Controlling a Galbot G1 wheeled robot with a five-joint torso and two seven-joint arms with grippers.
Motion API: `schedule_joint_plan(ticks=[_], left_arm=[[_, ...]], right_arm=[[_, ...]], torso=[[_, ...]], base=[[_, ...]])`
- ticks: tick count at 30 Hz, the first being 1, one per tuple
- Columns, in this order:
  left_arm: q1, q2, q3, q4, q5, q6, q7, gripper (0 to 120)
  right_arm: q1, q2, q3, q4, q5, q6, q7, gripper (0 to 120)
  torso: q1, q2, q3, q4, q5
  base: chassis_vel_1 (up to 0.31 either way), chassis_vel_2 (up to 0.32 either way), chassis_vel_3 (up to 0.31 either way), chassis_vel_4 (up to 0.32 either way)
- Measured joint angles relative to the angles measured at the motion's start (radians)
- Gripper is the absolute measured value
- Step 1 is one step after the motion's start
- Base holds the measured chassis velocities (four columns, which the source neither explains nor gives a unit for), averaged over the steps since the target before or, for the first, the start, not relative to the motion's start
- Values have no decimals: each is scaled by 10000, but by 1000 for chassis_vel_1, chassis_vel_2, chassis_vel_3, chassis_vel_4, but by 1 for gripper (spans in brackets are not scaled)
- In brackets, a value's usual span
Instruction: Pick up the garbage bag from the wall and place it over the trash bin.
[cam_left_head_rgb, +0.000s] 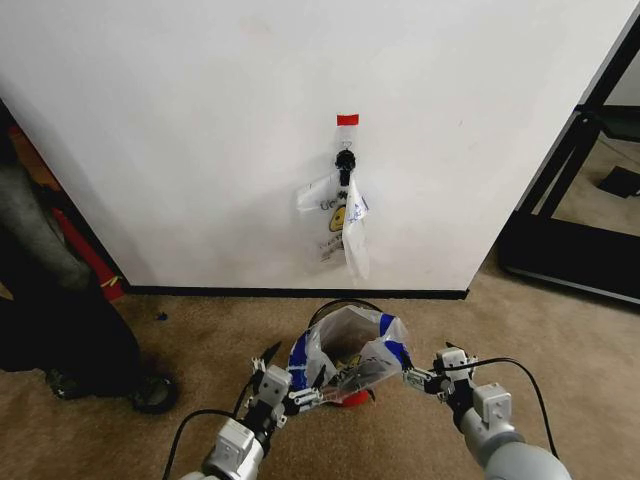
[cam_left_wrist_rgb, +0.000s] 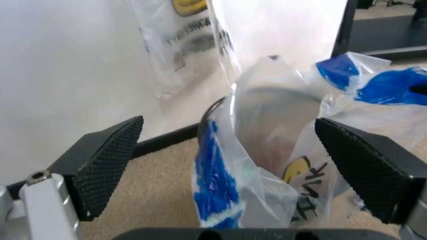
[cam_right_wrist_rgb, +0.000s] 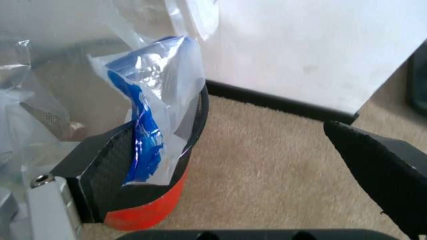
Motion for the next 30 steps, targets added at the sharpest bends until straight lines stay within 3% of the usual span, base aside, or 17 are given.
schedule_joint_plan(ticks=[6, 11, 21, 26, 30], left_arm=[[95, -5, -200, -119, -83, 23, -23, 100], [165, -65, -194, -128, -83, 44, -37, 100], [375, 4, -529, -683, -315, 73, -31, 100], [-939, 644, -1035, -778, -2151, 504, 0, 100], [-2648, 1343, -667, -402, -3838, 1053, 58, 100]], right_arm=[[-461, 67, 289, -200, -183, 842, -248, 100], [-738, 413, 610, -953, 1126, 2504, -1625, 100], [-1290, 454, 1091, -1179, 1526, 4339, -3356, 100], [-1487, 596, 1330, -932, 1679, 4656, -3654, 100], [-1709, 841, 1637, -771, 2008, 4789, -3803, 100]], torso=[[0, 0, 0, 0, -2], [0, 0, 0, 0, 1], [0, 0, 0, 2, -1], [0, 0, 1, 3, 0], [0, 0, 1, 2, -1]], base=[[0, 0, 0, 0], [0, 0, 0, 0], [0, 0, 0, 0], [0, 0, 0, 0], [0, 0, 0, 0]])
